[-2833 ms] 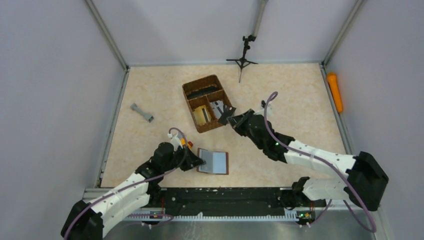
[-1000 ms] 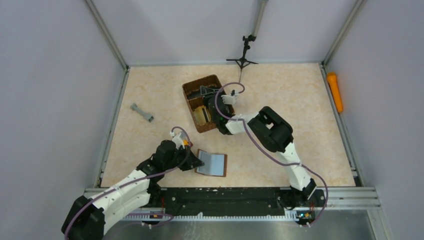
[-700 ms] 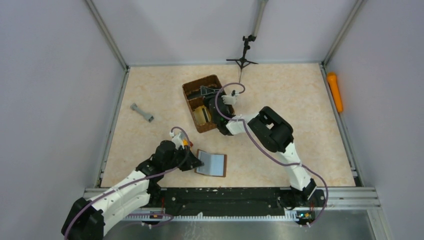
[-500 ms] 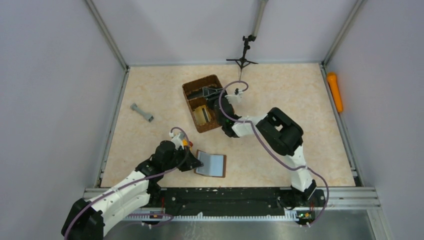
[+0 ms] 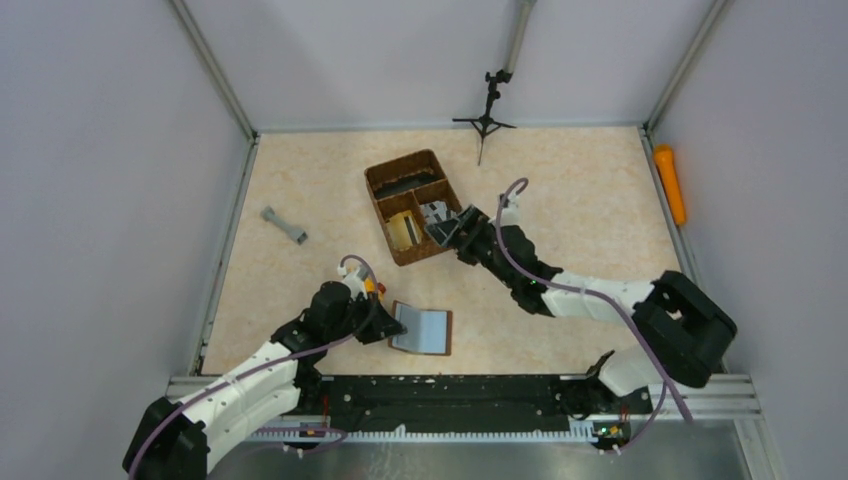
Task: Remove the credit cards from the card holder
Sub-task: Place the credit card in the storage box.
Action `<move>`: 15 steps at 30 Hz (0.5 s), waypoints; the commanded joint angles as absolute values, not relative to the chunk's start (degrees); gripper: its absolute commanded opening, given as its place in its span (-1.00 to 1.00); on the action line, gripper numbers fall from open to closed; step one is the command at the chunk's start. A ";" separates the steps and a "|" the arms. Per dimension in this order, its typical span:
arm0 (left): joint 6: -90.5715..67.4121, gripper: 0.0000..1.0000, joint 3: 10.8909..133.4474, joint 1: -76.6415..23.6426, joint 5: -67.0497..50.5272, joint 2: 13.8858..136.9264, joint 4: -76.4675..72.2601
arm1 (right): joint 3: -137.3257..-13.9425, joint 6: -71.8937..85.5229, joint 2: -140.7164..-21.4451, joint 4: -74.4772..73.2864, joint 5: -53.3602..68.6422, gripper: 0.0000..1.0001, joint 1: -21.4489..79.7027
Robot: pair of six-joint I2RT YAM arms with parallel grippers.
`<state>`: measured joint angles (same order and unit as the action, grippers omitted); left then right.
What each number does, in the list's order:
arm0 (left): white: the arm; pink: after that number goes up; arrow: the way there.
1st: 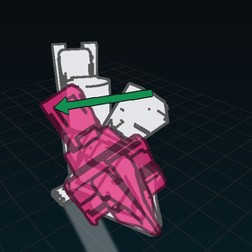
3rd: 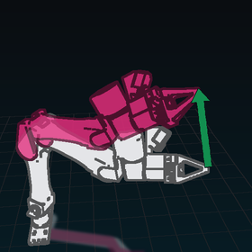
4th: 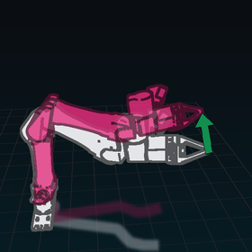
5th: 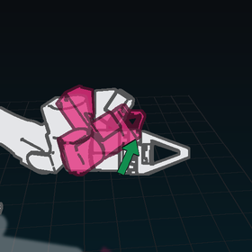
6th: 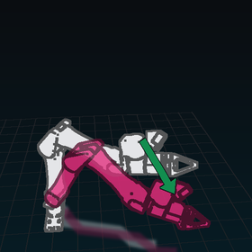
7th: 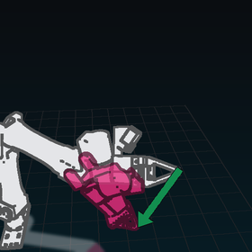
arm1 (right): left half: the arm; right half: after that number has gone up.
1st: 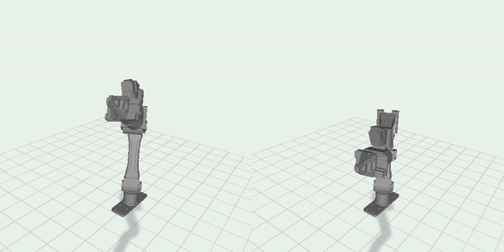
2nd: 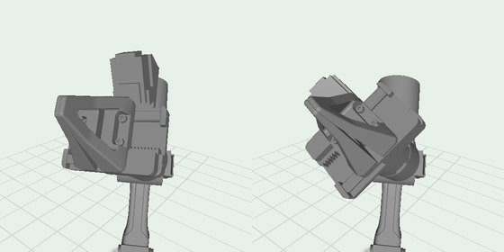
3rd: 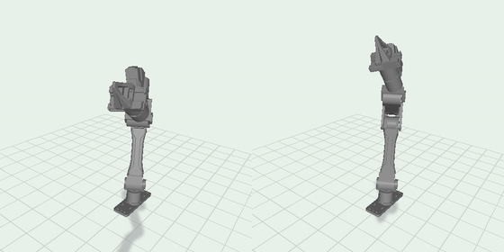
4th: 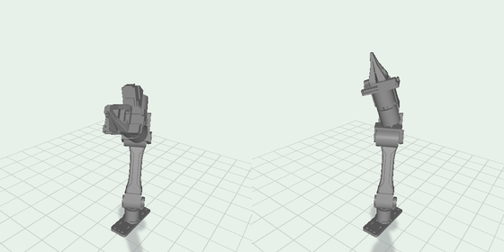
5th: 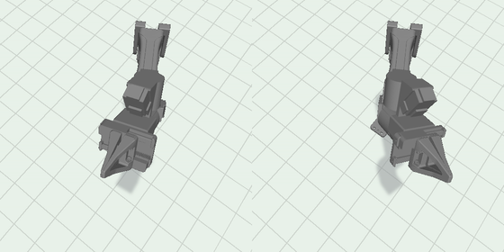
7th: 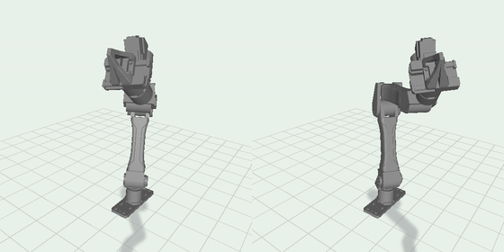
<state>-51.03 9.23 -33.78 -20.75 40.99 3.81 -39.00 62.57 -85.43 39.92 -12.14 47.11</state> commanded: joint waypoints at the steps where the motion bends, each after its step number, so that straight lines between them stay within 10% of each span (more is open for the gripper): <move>1: -52.63 -0.91 10.82 -33.55 -21.96 40.22 1.81 | -35.32 57.12 -76.26 23.21 -3.95 0.79 47.23; 15: -58.35 -0.90 8.99 -33.59 -21.64 42.09 -6.43 | -23.74 43.40 -48.41 5.57 3.45 0.96 47.00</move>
